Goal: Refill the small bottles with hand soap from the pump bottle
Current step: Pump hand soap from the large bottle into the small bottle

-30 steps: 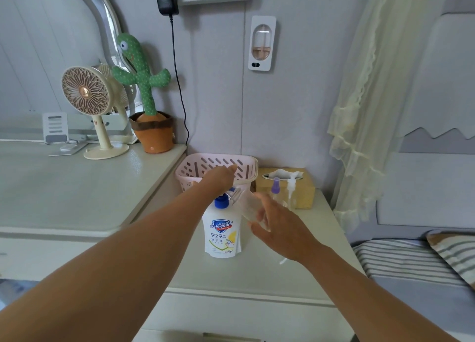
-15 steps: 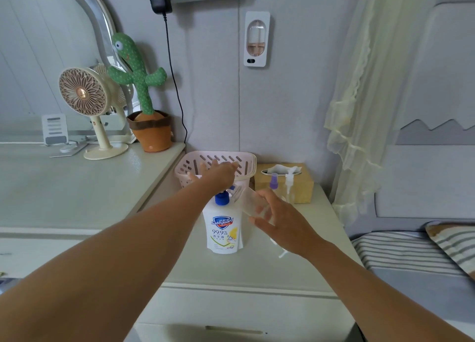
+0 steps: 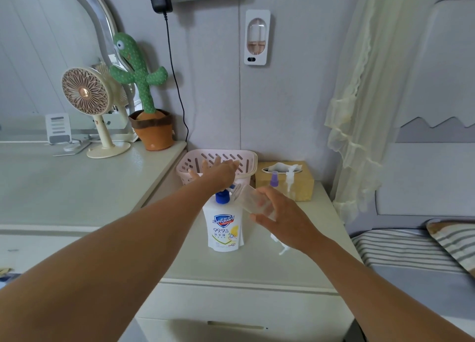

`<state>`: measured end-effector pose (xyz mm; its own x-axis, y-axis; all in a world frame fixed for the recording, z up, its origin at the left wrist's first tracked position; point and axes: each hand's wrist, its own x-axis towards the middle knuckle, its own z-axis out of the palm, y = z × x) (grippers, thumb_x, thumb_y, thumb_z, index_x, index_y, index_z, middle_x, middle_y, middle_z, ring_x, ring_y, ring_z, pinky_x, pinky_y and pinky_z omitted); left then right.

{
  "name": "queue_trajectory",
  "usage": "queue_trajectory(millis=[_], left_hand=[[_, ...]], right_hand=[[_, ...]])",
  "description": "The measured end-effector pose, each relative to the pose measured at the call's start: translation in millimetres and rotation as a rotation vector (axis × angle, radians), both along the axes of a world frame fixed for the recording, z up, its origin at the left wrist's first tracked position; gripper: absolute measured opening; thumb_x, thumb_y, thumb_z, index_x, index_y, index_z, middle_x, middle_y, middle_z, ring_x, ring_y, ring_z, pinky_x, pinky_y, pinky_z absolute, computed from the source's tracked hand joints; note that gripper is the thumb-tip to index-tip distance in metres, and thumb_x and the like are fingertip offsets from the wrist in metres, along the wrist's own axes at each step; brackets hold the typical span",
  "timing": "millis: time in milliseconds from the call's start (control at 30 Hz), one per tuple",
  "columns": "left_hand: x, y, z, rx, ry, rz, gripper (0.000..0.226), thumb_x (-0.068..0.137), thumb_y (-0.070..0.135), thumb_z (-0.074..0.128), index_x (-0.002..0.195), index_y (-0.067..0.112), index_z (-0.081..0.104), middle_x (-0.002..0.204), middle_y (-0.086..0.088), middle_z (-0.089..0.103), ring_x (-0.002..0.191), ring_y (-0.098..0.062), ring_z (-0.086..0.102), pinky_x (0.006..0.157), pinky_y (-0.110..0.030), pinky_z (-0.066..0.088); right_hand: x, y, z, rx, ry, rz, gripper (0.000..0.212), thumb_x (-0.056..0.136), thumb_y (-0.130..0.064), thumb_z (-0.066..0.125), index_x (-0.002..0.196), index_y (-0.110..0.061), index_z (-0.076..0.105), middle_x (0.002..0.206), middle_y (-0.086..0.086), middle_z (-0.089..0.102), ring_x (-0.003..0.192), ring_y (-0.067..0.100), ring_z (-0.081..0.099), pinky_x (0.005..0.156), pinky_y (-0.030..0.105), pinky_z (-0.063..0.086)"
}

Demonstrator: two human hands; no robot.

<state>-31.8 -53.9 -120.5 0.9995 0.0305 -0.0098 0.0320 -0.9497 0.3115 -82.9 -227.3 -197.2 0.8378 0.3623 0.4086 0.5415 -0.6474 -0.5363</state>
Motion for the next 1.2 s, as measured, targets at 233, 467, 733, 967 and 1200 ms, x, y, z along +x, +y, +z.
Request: queue_trajectory(millis=[233, 467, 733, 967, 1200], left_hand=[[-8.9, -0.1, -9.6, -0.100, 0.011, 0.094, 0.044, 0.103, 0.029, 0.021, 0.145, 0.020, 0.033, 0.155, -0.006, 0.019, 0.143, -0.030, 0.012, 0.112, -0.059, -0.003], [-5.9, 0.2, -2.5, 0.005, -0.033, 0.043, 0.045, 0.104, 0.028, 0.019, 0.148, 0.036, 0.015, 0.158, 0.001, -0.006, 0.143, -0.033, -0.015, 0.107, -0.066, -0.009], [-19.8, -2.6, -8.3, 0.068, -0.043, -0.044, 0.048, 0.103, 0.012, 0.022, 0.150, 0.019, 0.016, 0.158, -0.002, 0.004, 0.145, -0.028, -0.008, 0.113, -0.055, -0.010], [-8.8, 3.3, 0.6, 0.112, 0.022, 0.002, 0.046, 0.103, 0.034, 0.017, 0.147, 0.043, 0.008, 0.158, 0.005, -0.011, 0.142, -0.031, -0.020, 0.105, -0.068, -0.013], [-24.5, -1.4, -6.3, 0.182, -0.056, -0.073, 0.049, 0.103, 0.014, 0.019, 0.150, 0.027, 0.011, 0.158, 0.001, -0.004, 0.144, -0.027, -0.014, 0.111, -0.058, -0.013]], right_hand=[[-0.1, 1.5, -11.2, 0.056, 0.071, 0.007, 0.047, 0.084, -0.044, 0.064, 0.125, -0.034, 0.043, 0.109, -0.018, 0.050, 0.090, 0.007, 0.058, 0.079, 0.028, 0.053], [-2.1, -0.3, -3.5, 0.114, 0.129, 0.012, 0.047, 0.085, -0.041, 0.064, 0.127, -0.034, 0.044, 0.112, -0.016, 0.054, 0.093, 0.004, 0.058, 0.074, 0.015, 0.045], [-6.5, 1.2, -10.6, 0.144, 0.198, 0.020, 0.046, 0.083, -0.039, 0.067, 0.124, -0.036, 0.045, 0.110, -0.016, 0.055, 0.089, 0.000, 0.057, 0.072, 0.014, 0.044], [-8.3, 2.1, -0.5, 0.171, 0.188, 0.015, 0.047, 0.082, -0.037, 0.070, 0.123, -0.036, 0.048, 0.106, -0.013, 0.059, 0.088, 0.001, 0.059, 0.071, 0.011, 0.042], [-8.8, 2.2, -7.6, 0.166, 0.218, 0.027, 0.048, 0.081, -0.036, 0.070, 0.123, -0.037, 0.048, 0.105, -0.014, 0.058, 0.089, 0.001, 0.058, 0.068, 0.007, 0.039]])
